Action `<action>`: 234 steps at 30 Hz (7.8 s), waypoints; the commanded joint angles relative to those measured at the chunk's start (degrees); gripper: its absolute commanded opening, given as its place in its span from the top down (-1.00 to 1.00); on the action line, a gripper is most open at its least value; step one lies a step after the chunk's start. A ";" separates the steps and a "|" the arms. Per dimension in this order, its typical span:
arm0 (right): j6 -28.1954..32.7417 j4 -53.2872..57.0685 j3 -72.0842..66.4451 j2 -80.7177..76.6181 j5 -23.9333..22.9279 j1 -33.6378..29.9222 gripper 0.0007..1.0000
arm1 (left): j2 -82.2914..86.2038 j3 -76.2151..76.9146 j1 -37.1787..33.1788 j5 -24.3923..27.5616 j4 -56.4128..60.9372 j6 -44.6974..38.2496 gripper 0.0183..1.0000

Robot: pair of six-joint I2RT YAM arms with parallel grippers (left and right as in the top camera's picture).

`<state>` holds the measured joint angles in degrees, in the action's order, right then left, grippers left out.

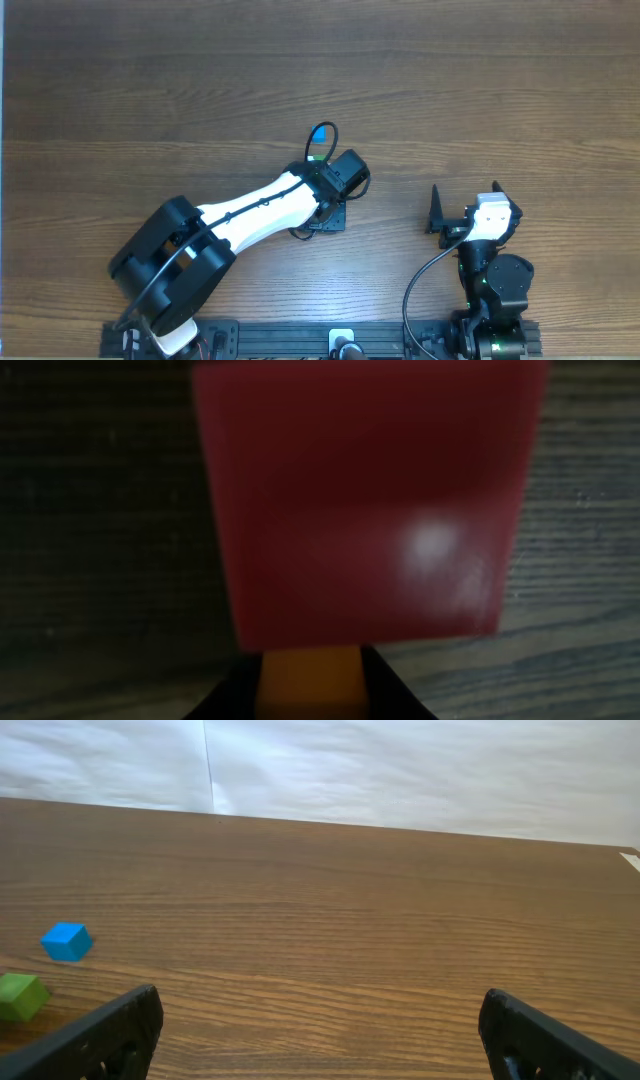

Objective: Stack Cubes

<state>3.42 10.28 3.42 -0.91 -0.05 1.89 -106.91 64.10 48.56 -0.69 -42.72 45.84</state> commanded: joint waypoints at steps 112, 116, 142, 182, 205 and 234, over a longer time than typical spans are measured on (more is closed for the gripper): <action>-0.17 0.00 -0.46 0.63 0.44 -0.42 -0.98 | -6.36 22.18 -6.78 -0.46 -14.78 -0.07 0.51; -0.17 0.00 -0.46 0.63 0.44 -0.42 -0.98 | -6.36 22.18 -6.78 -0.44 -14.78 -0.07 0.51; -0.17 0.00 -0.46 0.63 0.44 -0.42 -0.98 | -7.34 22.18 -6.25 -0.22 -15.17 -0.04 0.50; -0.17 0.00 -0.46 0.63 0.44 -0.42 -0.98 | 4.42 22.18 -9.33 -5.86 -7.02 0.00 -1.00; -0.17 0.00 -0.46 0.63 0.44 -0.42 -0.99 | 49.62 -7.19 -23.17 -11.02 32.72 -21.75 -1.00; -0.17 0.00 -0.46 0.63 0.44 -0.42 -0.99 | 99.56 -57.55 -54.29 11.69 43.50 -33.57 -1.00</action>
<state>3.42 10.28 3.42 -0.91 -0.03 1.85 -9.04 8.54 -5.34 8.47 -0.58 16.10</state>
